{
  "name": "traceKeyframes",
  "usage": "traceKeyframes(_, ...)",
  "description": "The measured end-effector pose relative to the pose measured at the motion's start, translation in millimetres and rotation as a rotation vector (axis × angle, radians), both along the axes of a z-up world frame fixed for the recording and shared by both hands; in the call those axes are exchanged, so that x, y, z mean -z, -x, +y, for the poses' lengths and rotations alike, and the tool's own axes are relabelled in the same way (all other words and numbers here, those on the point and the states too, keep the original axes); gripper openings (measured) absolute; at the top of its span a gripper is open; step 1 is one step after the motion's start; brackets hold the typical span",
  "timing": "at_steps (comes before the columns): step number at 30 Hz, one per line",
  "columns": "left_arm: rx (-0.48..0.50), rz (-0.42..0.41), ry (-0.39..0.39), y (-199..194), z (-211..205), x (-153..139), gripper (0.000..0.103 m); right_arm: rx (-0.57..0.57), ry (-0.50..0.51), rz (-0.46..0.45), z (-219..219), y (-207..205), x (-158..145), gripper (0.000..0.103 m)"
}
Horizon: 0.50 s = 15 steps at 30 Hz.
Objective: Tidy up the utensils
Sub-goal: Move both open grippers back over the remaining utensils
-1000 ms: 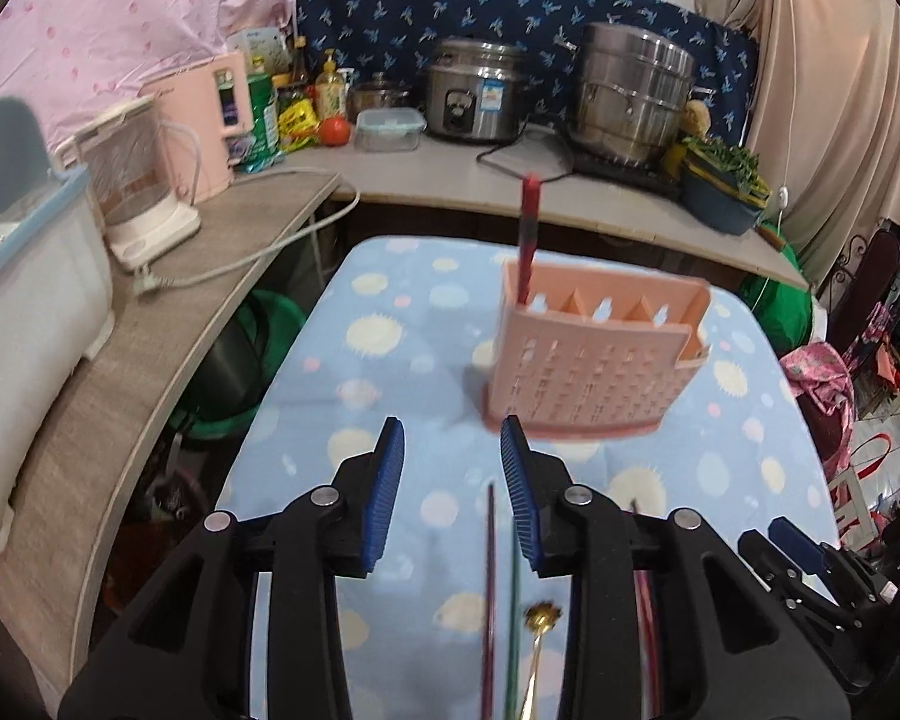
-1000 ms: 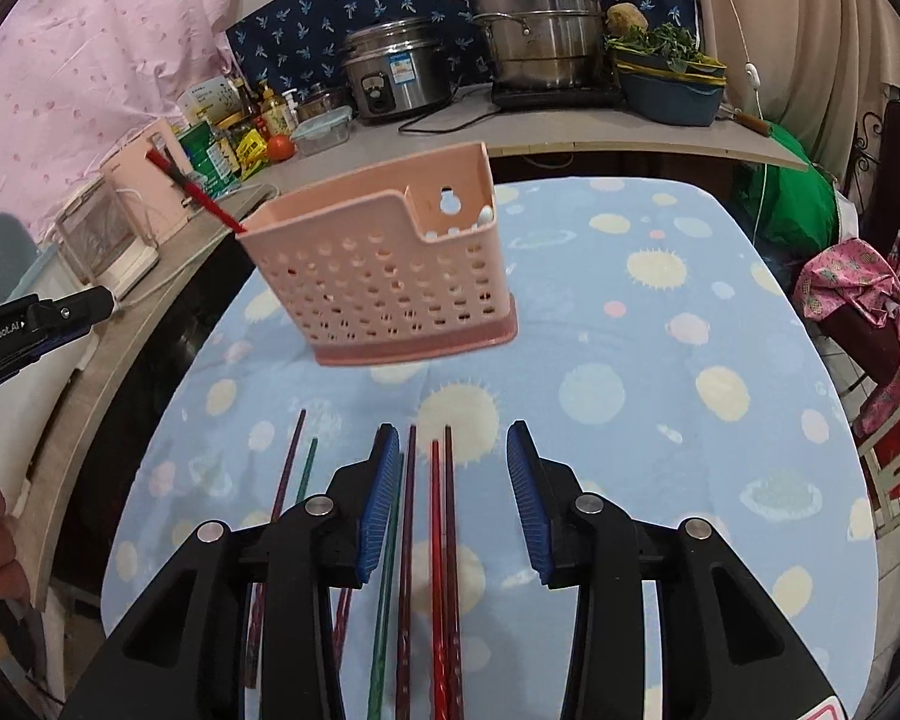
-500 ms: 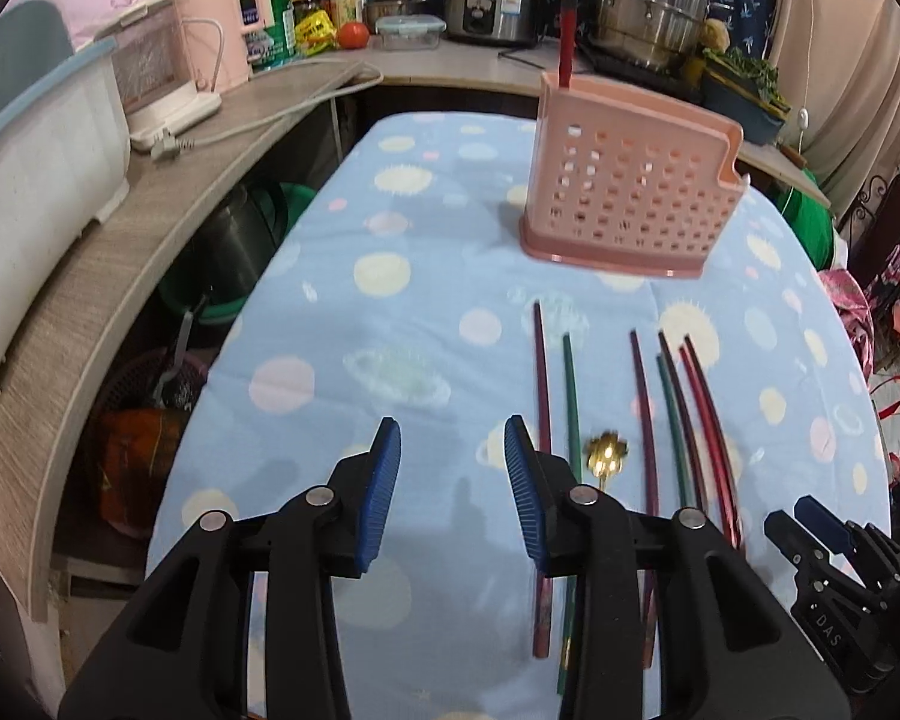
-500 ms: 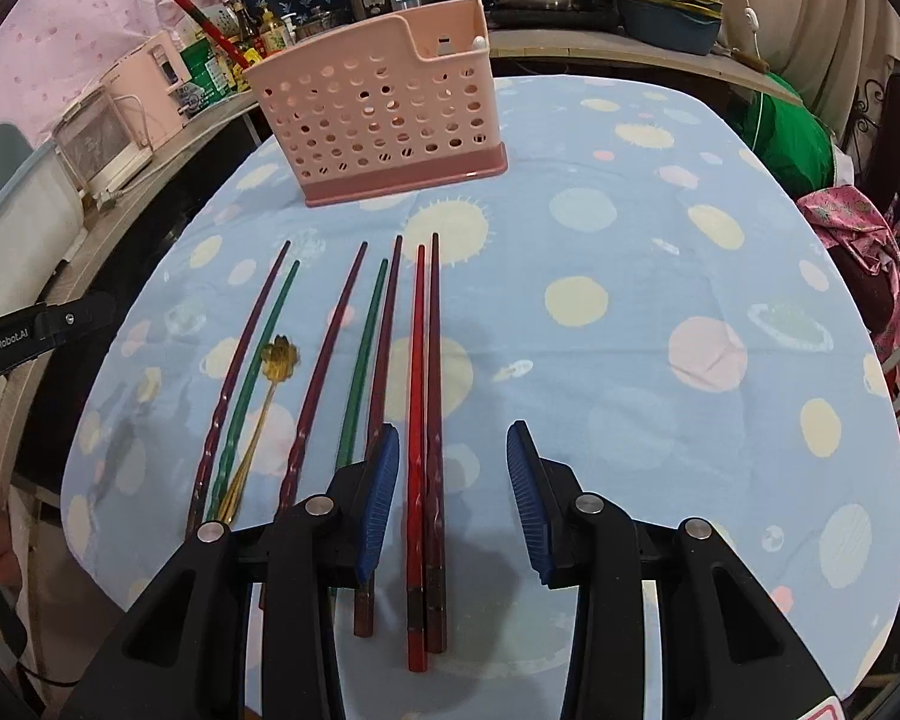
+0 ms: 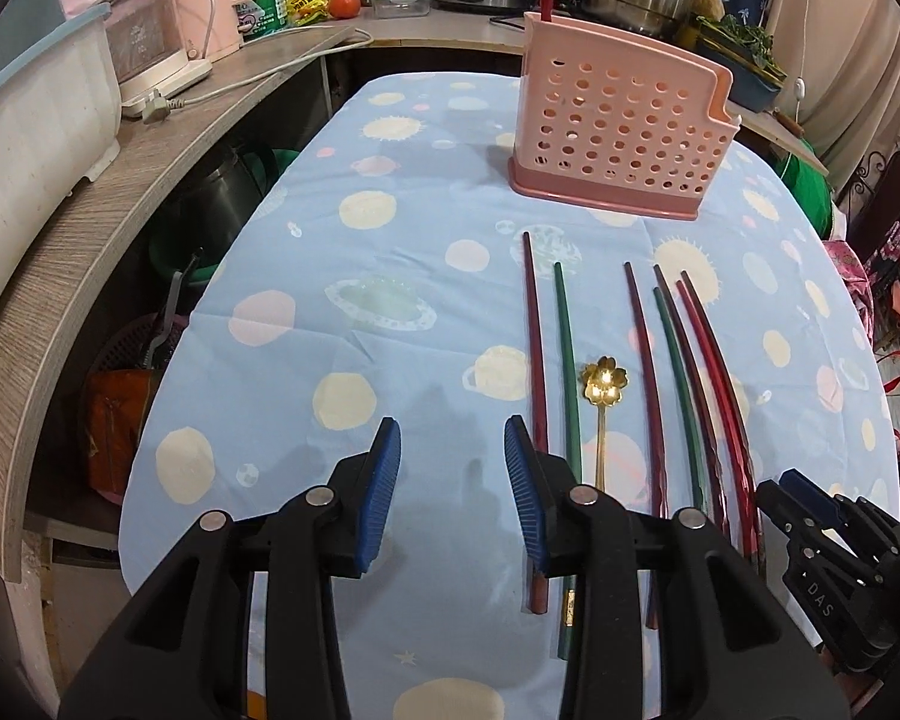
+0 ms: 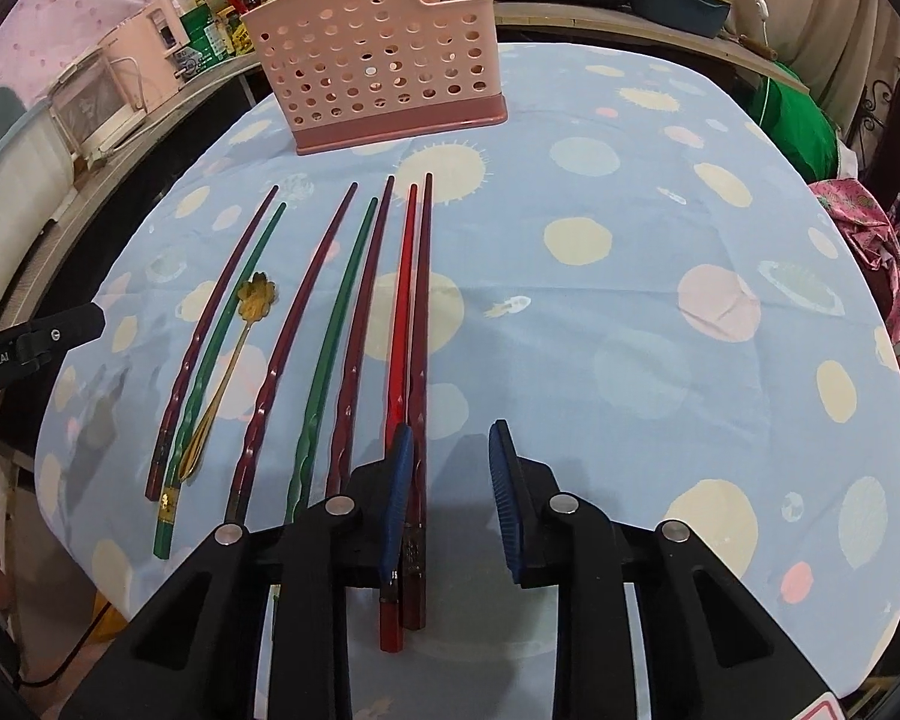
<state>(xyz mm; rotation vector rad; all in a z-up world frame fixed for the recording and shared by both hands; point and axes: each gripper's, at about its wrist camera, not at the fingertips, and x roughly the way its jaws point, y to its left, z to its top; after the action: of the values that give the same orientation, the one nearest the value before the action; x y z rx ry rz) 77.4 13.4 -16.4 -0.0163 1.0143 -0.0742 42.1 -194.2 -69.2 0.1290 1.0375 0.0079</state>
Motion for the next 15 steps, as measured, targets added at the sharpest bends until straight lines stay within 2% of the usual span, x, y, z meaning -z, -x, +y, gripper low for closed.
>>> traceKeyframes(10, 0.007, 0.019, 0.002, 5.2, -3.4, 7.3, 0.034, -0.028, -0.001, 0.006, 3.8, 2.0, 2.7, 0.022)
traceKeyframes(12, 0.010, 0.025, 0.006, 6.4, -4.2, 9.2, 0.034, -0.039, 0.019, 0.013, 6.3, 1.7, 5.2, 0.016)
traceKeyframes(15, 0.013, 0.045, 0.019, 7.6, -5.5, 14.0, 0.034, -0.053, 0.053, 0.008, 8.8, 3.2, 5.3, 0.013)
